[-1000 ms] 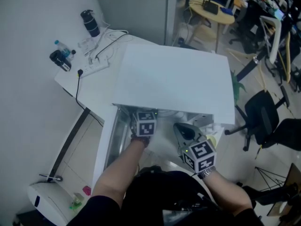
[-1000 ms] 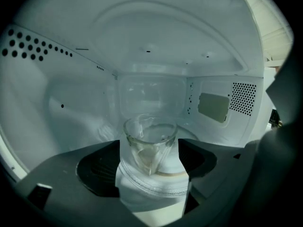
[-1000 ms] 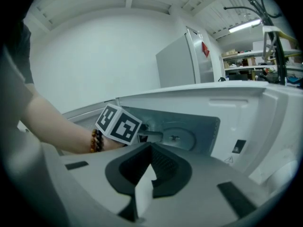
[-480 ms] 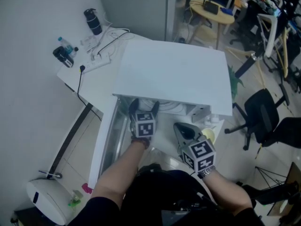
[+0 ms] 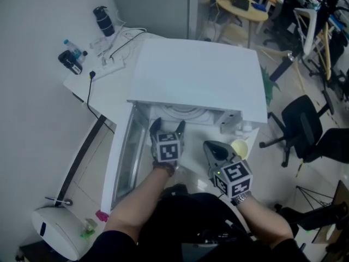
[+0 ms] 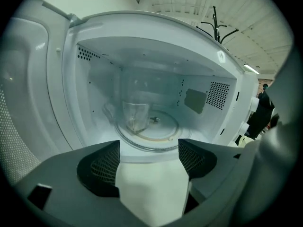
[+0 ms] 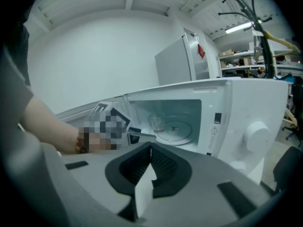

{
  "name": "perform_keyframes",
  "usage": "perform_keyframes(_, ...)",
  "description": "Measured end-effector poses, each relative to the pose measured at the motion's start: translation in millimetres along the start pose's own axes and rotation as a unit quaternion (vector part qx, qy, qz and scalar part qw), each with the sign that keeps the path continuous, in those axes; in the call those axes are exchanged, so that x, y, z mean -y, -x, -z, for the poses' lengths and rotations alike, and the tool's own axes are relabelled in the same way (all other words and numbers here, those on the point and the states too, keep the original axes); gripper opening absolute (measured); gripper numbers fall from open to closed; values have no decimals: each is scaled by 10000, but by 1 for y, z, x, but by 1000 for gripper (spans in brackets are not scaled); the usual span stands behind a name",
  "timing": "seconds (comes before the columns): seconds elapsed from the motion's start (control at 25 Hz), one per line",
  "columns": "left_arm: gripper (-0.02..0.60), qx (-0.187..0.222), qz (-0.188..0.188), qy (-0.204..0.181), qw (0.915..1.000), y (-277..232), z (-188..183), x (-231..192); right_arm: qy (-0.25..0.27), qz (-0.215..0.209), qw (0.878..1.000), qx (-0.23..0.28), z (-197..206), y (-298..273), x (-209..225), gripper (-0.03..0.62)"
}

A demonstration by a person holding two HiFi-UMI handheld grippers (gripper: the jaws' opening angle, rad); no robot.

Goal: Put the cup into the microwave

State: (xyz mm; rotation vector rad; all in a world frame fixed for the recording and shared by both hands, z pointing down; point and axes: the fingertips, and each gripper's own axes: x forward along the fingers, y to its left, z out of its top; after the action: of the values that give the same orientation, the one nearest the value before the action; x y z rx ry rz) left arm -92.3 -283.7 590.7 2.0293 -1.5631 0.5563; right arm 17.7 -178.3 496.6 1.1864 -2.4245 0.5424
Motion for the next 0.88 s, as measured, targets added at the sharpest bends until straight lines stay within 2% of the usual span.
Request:
perform_keyframes(0.28, 380, -381, 274, 88, 9989, 11, 21, 23, -154, 273, 9994, 121, 5, 18, 11, 18)
perform_keyframes(0.48, 380, -468, 223, 16, 9987, 31, 26, 34, -184, 268, 9992, 218, 12, 41, 13, 24)
perform_keyframes(0.56, 380, -547, 167, -43, 9984, 42, 31, 39, -174, 229, 9994, 208, 20, 52, 11, 67)
perform_keyframes(0.64, 380, -610, 225, -92, 9978, 48, 37, 51, -166, 241, 9994, 199, 29, 63, 13, 69)
perform_keyframes(0.72, 380, -679, 255, -166, 9972, 53, 40, 62, -172, 307, 9992, 186, 40, 72, 18, 102)
perform_keyframes(0.88, 380, -842, 292, -326, 9955, 61, 51, 81, -171, 466, 9987, 84, 64, 88, 30, 127)
